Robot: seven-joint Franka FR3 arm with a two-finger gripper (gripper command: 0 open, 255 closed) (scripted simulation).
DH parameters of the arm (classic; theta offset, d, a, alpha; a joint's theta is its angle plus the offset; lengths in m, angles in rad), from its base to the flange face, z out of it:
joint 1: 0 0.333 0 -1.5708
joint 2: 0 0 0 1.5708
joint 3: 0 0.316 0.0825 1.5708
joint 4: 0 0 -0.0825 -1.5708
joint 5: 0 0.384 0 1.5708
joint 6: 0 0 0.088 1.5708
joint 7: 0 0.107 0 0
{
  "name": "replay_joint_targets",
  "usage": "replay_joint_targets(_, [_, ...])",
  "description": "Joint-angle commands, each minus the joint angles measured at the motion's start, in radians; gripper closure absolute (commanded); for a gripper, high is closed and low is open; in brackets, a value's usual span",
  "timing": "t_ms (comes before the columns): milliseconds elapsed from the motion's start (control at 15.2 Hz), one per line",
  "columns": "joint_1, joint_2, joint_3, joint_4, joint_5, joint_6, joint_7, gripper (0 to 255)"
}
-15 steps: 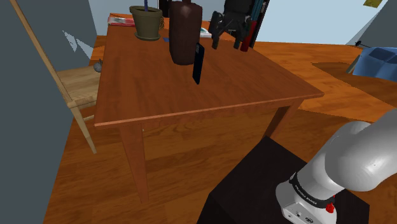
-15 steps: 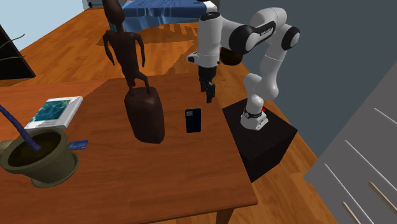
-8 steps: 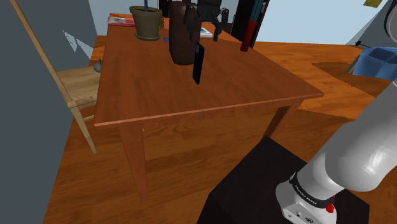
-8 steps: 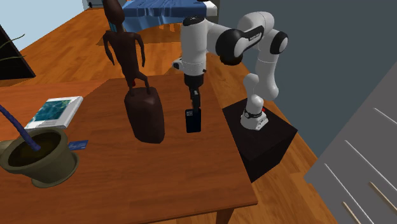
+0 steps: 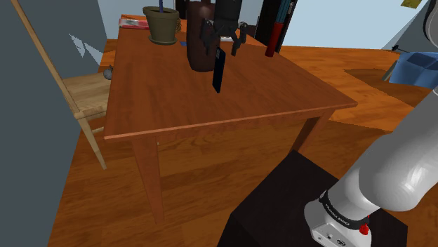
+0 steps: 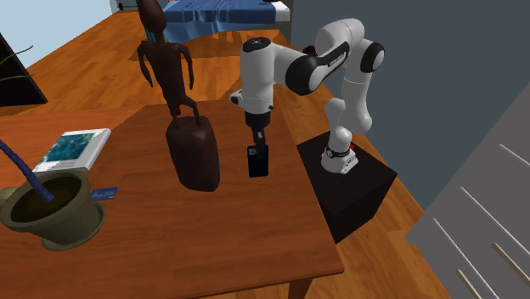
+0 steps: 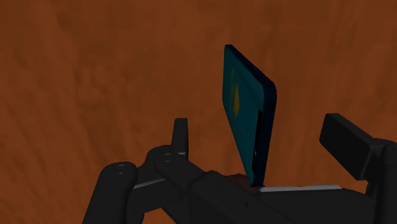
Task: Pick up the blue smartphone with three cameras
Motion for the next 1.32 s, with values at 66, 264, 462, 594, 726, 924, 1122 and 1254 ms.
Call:
replay_joint_targets(66, [0.000, 0.002, 0.000, -0.004, 0.000, 0.007, 0.001, 255])
replay_joint_targets(264, [0.001, 0.002, 0.000, -0.004, 0.000, 0.006, 0.001, 255])
replay_joint_targets(462, [0.000, 0.002, 0.000, -0.003, 0.000, 0.006, 0.001, 255])
replay_joint_targets(594, [0.000, 0.002, 0.000, -0.004, 0.000, 0.007, 0.001, 255])
replay_joint_targets(726, [0.000, 0.004, 0.000, 0.011, -0.001, -0.006, 0.000, 255])
replay_joint_targets(924, [0.001, 0.013, 0.001, 0.063, -0.002, -0.049, 0.001, 255])
replay_joint_targets(1122, [0.002, 0.025, 0.001, 0.119, -0.004, -0.093, 0.002, 255])
replay_joint_targets(1254, [0.002, 0.034, 0.002, 0.158, -0.006, -0.123, 0.003, 255])
